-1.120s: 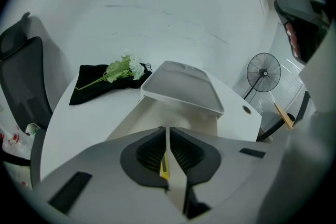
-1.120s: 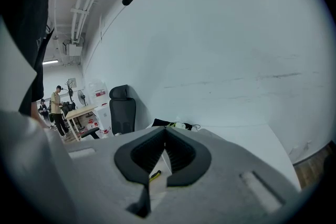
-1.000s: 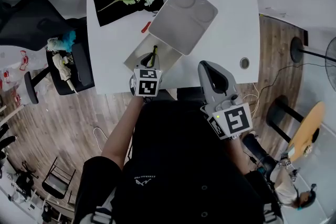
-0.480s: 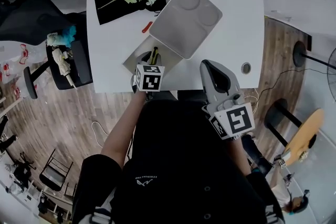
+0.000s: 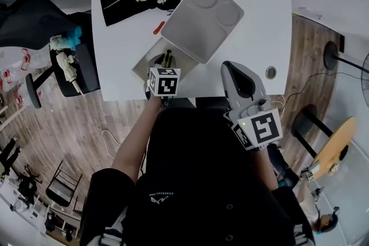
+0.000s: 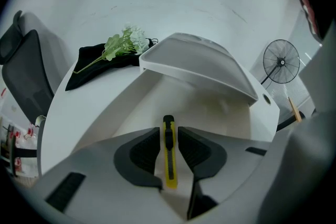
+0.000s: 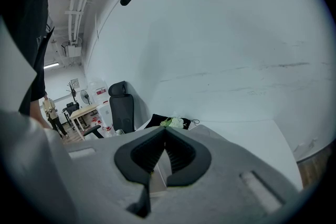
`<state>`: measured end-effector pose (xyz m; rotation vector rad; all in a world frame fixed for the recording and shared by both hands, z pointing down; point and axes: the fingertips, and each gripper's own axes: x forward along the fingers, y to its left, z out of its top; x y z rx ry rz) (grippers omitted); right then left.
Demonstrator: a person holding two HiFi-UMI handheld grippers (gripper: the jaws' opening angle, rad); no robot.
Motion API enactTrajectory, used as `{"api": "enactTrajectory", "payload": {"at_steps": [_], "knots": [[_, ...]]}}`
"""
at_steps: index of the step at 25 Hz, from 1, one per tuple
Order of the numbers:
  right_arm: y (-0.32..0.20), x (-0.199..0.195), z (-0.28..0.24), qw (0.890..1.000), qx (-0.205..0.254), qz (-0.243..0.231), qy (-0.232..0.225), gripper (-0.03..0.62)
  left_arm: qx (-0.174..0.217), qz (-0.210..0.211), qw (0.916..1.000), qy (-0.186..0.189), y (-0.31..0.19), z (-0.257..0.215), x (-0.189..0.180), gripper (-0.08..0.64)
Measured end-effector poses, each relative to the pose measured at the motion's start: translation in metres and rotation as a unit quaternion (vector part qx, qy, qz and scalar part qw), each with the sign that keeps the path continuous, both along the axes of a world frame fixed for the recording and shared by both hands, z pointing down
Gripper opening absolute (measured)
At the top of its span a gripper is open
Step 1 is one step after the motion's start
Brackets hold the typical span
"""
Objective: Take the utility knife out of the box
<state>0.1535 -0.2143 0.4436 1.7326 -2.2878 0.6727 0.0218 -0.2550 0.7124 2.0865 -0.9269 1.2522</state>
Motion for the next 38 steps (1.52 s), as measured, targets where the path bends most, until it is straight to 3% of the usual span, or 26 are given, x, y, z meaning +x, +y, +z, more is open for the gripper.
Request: {"api": "enactTrajectory", "payload": {"at_steps": [8, 14, 38], "knots": [[0.000, 0.004, 0.003, 1.000, 0.002, 0.007, -0.004, 0.005, 0.009, 0.006, 0.9999, -0.004, -0.001, 0.001, 0.001, 0.104], [-0.001, 0.004, 0.000, 1.000, 0.007, 0.007, -0.003, 0.005, 0.012, 0.015, 0.9997, -0.012, 0.001, 0.000, 0.004, 0.063], [0.006, -0.020, -0.007, 1.000, 0.022, 0.009, 0.006, 0.005, 0.038, 0.011, 0.9977, 0.055, -0.011, -0.054, 0.001, 0.063]]}}
